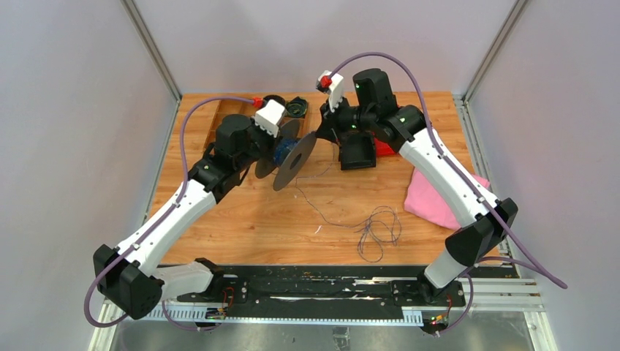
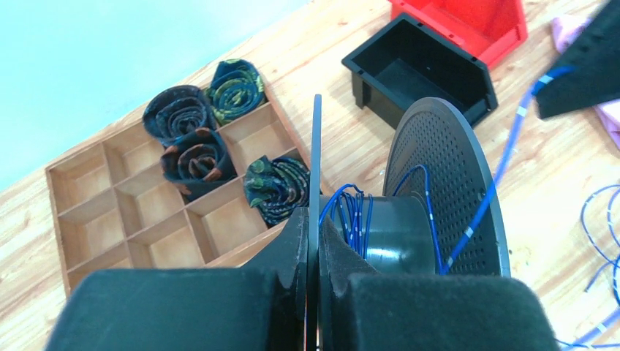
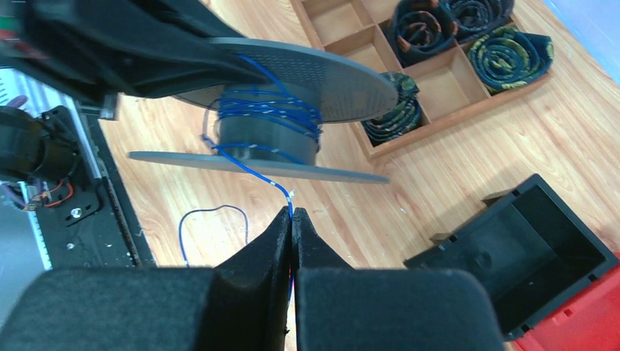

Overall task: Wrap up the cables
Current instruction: Wrap the cable around the cable reel.

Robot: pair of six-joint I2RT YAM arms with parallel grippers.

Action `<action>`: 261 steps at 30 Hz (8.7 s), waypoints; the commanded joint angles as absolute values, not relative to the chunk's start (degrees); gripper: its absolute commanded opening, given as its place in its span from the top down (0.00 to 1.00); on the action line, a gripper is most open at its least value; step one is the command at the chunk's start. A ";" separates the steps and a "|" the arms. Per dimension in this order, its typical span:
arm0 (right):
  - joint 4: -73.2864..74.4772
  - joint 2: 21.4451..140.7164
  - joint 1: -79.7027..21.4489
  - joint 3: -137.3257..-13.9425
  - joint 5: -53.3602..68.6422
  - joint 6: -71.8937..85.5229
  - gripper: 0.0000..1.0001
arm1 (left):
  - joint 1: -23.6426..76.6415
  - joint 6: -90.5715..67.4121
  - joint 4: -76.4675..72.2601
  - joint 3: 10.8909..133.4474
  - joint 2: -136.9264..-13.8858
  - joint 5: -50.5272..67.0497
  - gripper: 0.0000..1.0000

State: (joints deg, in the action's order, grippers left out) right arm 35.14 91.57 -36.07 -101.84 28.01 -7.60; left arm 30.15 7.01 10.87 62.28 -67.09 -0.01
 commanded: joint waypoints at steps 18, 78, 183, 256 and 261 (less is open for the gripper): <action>35.50 95.53 -27.96 -99.19 29.55 -14.65 0.98 | 30.45 4.09 8.18 64.10 -65.50 7.56 1.00; -0.03 83.02 -23.59 -59.00 45.93 2.70 0.40 | 21.10 -21.06 12.58 72.18 -67.94 4.84 1.00; 28.11 87.65 -49.82 -92.05 38.44 -5.60 0.99 | 25.37 -7.77 6.02 65.57 -69.52 -12.32 1.00; -0.31 89.05 -19.86 -66.95 44.88 3.82 0.99 | 17.09 -39.58 -5.25 67.71 -69.73 27.96 1.00; -8.40 88.20 -21.09 -61.44 46.50 8.15 0.99 | 13.89 -46.61 -7.11 66.86 -70.57 27.50 1.00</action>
State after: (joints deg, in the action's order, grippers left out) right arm -0.16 89.76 -20.51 -65.14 44.34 3.25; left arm 16.49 -37.01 0.86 64.82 -70.57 26.83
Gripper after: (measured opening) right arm 0.009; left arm 0.051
